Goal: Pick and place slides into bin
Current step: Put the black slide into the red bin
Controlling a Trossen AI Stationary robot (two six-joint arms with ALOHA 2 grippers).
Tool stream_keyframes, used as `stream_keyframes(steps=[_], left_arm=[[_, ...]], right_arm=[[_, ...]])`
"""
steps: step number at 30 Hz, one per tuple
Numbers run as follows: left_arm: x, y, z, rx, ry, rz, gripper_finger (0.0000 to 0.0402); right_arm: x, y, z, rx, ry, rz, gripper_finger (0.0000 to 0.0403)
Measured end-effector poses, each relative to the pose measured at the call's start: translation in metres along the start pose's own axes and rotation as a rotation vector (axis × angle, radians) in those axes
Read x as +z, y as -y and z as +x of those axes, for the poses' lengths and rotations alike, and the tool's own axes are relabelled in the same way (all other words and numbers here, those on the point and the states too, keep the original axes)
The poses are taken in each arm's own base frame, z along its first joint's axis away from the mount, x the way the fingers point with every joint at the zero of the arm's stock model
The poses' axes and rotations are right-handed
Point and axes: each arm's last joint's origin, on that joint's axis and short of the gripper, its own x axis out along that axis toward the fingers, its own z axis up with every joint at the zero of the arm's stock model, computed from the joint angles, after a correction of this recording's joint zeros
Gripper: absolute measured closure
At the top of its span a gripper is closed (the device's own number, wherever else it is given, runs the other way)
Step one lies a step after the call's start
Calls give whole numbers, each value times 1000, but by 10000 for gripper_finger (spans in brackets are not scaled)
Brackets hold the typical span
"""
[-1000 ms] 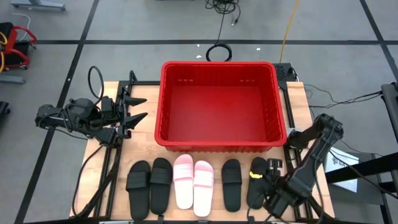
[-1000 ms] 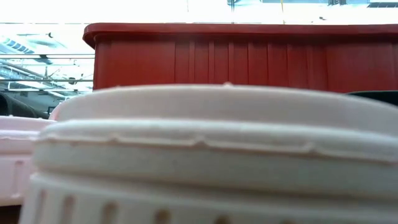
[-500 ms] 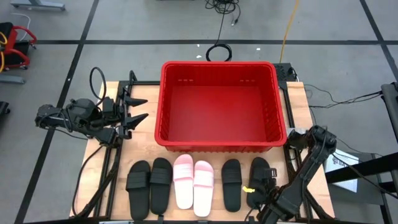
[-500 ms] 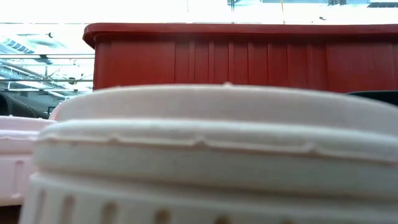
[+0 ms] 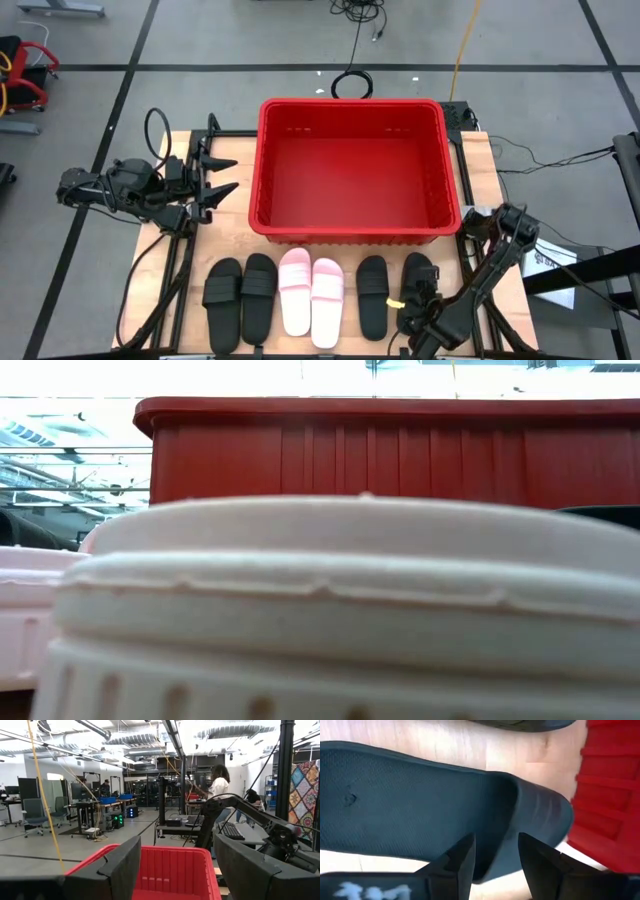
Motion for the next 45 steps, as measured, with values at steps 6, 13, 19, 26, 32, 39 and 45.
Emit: stream_keyframes(steps=[6, 13, 19, 26, 32, 39, 45], left_arm=[[0, 0, 0, 0, 0, 0, 147], [-1, 0, 0, -1, -11, 3, 147], [-1, 0, 0, -1, -13, 3, 146], [-1, 0, 0, -1, -14, 4, 147], [-1, 0, 0, -1, -14, 3, 147], [-2, 0, 0, -1, -14, 2, 147], [-1, 0, 0, -1, -14, 1, 147]], right_arm=[[-5, 2, 14, -29, -18, 21, 261], [-7, 2, 25, -63, 17, 39, 261], [-8, 8, 25, -125, 15, 57, 261], [-10, 12, 25, -174, 9, 67, 261], [-10, 11, 25, -170, 12, 58, 280], [-9, 11, 25, -153, -9, 45, 357], [-8, 12, 25, -160, -13, 50, 394]])
